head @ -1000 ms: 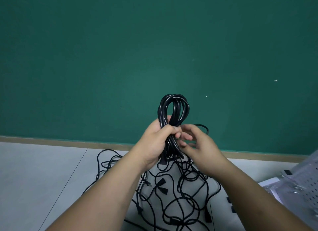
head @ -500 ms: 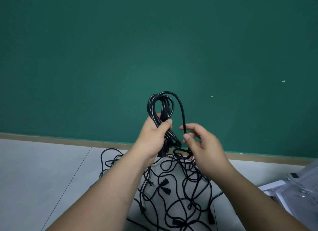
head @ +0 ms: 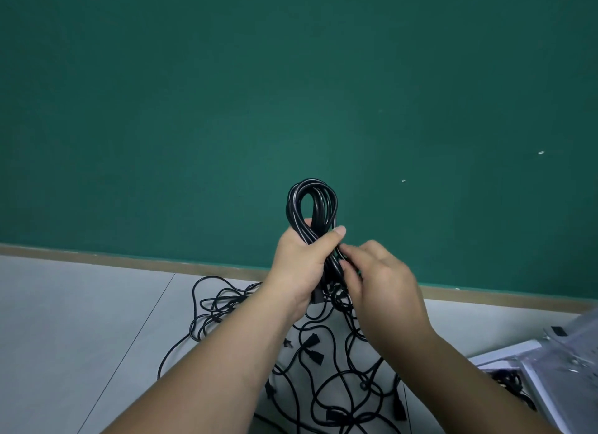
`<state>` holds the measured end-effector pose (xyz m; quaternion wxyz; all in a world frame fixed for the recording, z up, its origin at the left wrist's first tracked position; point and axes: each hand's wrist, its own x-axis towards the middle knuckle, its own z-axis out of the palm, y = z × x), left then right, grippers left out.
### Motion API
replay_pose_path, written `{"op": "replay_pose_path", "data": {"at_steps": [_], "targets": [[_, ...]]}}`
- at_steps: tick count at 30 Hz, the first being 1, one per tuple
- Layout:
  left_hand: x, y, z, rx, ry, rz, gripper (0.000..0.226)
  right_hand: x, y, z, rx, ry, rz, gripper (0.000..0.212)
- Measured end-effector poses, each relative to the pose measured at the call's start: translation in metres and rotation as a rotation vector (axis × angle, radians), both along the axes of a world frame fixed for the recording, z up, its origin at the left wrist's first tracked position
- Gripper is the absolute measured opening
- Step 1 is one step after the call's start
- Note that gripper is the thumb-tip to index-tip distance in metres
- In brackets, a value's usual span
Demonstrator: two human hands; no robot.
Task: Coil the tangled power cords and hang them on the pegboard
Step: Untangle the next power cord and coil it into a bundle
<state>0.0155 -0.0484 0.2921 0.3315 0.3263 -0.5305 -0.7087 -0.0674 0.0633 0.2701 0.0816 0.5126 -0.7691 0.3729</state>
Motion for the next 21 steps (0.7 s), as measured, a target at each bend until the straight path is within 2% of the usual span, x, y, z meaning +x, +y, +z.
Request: {"op": "replay_pose_path", "data": {"at_steps": [4, 5, 9, 11, 16, 21], "targets": [[0.000, 0.002, -0.003, 0.071, -0.041, 0.013, 0.008, -0.004, 0.004, 0.000, 0.082, 0.050, 0.047, 0.029], [0.001, 0.003, -0.001, 0.094, -0.047, 0.010, 0.005, -0.008, 0.005, 0.000, 0.097, 0.029, 0.073, 0.029], [0.002, 0.007, 0.006, 0.147, -0.028, -0.070, 0.022, -0.023, 0.009, 0.004, 0.103, -0.070, 0.181, 0.035], [0.000, 0.008, 0.007, 0.146, 0.017, -0.095, 0.018, -0.026, 0.013, 0.009, 0.100, -0.111, 0.208, 0.031], [-0.005, -0.003, 0.006, 0.096, 0.060, 0.087, 0.011, -0.037, 0.018, 0.022, 0.163, -0.199, 0.081, 0.022], [-0.001, -0.014, 0.006, 0.063, 0.070, 0.204, 0.008, -0.049, 0.024, 0.031, 0.151, -0.306, 0.123, 0.027]]}}
